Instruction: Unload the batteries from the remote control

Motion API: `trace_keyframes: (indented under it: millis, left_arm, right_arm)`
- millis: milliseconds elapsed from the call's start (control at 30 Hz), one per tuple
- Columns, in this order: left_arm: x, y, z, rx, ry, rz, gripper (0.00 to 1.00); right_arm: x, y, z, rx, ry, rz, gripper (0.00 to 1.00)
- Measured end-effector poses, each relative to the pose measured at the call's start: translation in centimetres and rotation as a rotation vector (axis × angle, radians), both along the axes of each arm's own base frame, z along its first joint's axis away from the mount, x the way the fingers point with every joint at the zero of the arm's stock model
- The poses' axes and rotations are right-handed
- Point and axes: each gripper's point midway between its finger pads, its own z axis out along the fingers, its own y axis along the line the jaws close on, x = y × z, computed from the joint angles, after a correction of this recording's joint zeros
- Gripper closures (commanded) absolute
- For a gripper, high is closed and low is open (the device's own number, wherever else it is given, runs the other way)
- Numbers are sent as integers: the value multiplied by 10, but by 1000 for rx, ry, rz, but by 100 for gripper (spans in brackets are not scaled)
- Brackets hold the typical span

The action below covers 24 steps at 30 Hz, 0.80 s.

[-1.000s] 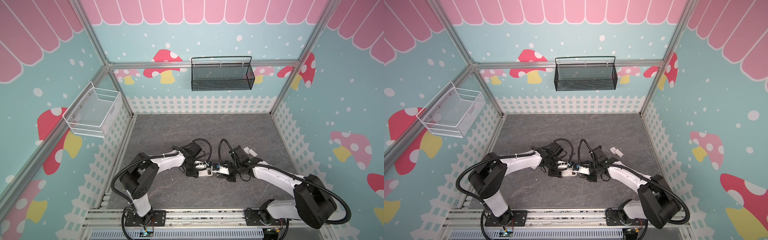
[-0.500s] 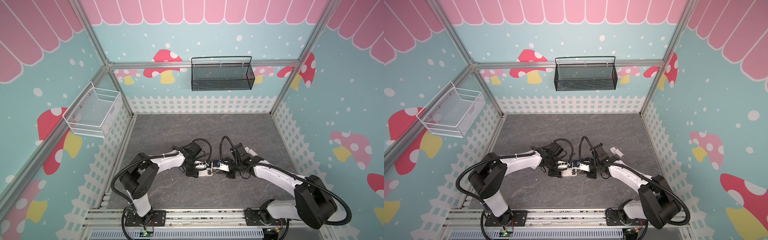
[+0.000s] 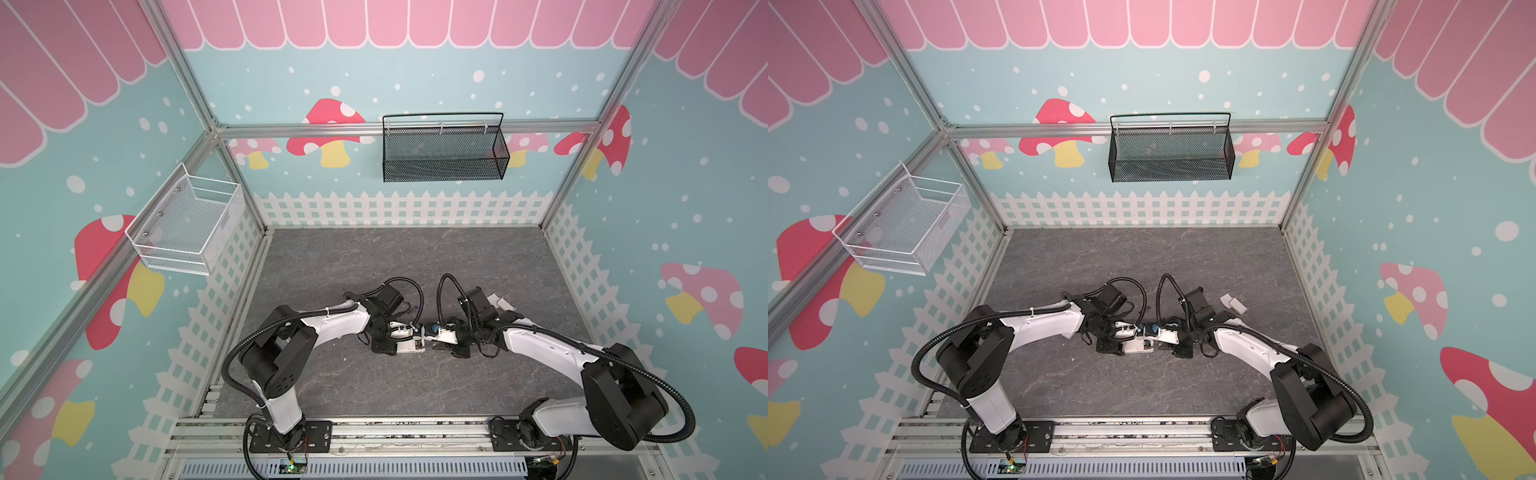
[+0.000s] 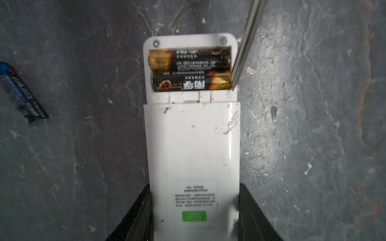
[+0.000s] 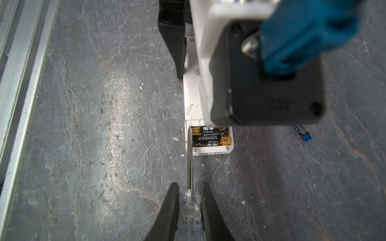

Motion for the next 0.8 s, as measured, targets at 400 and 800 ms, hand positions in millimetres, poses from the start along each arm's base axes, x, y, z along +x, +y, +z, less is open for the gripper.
trace_keyframes:
  millis: [400, 800]
  left_arm:
    - [0, 0, 0, 0, 0, 0, 66]
    - [0, 0, 0, 0, 0, 0, 67]
  right_arm:
    - [1, -2, -2, -17, -23, 19, 100]
    - [1, -3, -1, -28, -27, 26, 100]
